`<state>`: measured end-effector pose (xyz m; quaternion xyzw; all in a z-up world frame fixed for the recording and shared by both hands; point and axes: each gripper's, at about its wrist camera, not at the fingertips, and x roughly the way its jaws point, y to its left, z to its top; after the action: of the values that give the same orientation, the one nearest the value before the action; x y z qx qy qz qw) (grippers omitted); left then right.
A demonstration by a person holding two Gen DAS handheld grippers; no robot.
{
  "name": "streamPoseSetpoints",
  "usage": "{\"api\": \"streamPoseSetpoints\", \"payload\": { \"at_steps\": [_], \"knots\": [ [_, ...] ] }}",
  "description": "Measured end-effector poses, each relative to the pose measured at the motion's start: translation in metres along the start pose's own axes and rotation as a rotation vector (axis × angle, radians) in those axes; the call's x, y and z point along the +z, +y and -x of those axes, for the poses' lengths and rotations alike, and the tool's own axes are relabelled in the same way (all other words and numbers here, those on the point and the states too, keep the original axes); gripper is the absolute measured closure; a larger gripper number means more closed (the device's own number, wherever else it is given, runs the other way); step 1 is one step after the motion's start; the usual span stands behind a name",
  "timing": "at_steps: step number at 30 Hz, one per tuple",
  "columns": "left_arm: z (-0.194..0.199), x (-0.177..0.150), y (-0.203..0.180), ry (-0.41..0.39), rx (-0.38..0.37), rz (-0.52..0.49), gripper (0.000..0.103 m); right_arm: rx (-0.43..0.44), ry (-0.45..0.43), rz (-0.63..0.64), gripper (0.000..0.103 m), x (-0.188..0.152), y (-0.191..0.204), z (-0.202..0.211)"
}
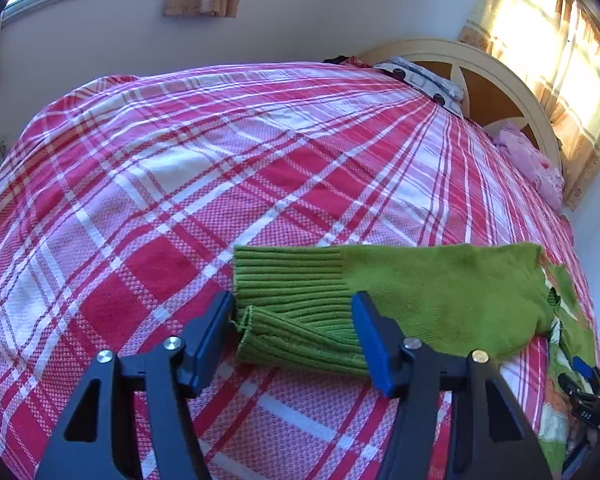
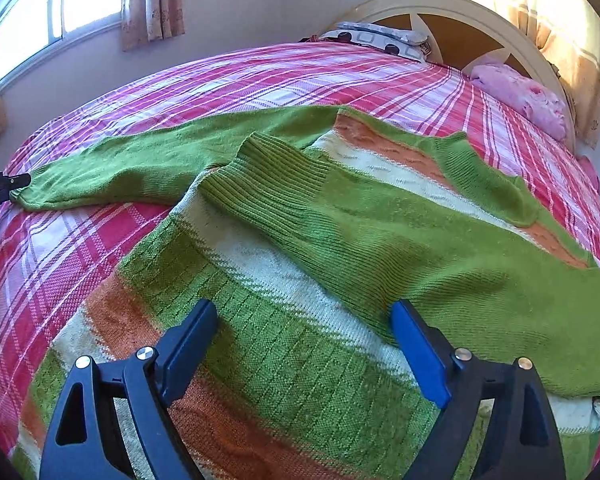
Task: Fold small clothes
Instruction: 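Move the left tool to the other sleeve cuff and grasp it, then lift the sleeve with the left tool and lay it across the sweater body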
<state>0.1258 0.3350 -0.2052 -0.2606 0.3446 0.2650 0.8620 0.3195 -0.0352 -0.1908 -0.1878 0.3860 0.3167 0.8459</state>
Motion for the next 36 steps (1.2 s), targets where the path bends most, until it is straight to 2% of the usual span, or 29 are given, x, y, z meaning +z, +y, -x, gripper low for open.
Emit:
{"api": "streamPoseSetpoints", "payload": {
  "at_steps": [1,2,3,4,5,10,18,20,24,27,36],
  "knots": [
    [0.000,-0.001,-0.001,-0.008,0.006,-0.006,0.043,-0.001,-0.001,0.000,0.014,0.000,0.000,0.000],
    [0.000,-0.002,-0.003,-0.012,0.003,-0.011,0.055,-0.002,-0.002,-0.001,0.014,0.000,0.000,0.000],
    [-0.001,-0.002,-0.003,-0.012,-0.002,-0.015,0.073,-0.002,-0.003,-0.001,0.014,-0.001,-0.001,0.000],
    [0.000,-0.002,-0.003,-0.012,-0.018,-0.020,0.082,-0.003,-0.004,-0.002,0.014,0.000,0.000,0.000],
    [-0.001,-0.002,-0.003,-0.007,-0.045,-0.019,0.087,-0.004,-0.005,-0.003,0.014,-0.001,0.000,0.000],
    [0.006,0.001,-0.003,-0.043,-0.070,-0.001,0.089,-0.008,-0.010,-0.007,0.013,-0.001,-0.001,0.001],
    [0.023,0.022,-0.011,-0.079,-0.198,0.047,0.089,-0.005,-0.012,-0.011,0.013,-0.001,-0.002,0.002],
    [0.031,0.031,-0.020,-0.093,-0.219,0.042,0.089,0.019,-0.023,-0.037,0.013,0.000,-0.007,0.006],
    [0.052,0.052,-0.053,-0.145,-0.271,-0.014,0.090,0.066,-0.093,-0.174,0.013,0.003,-0.036,0.032],
    [0.070,0.070,-0.080,-0.191,-0.317,-0.046,0.091,0.055,-0.122,-0.244,0.013,0.002,-0.056,0.057],
    [0.111,0.110,-0.189,-0.304,-0.421,-0.184,0.092,0.012,-0.201,-0.269,0.013,-0.033,-0.089,0.122]
  ]
}}
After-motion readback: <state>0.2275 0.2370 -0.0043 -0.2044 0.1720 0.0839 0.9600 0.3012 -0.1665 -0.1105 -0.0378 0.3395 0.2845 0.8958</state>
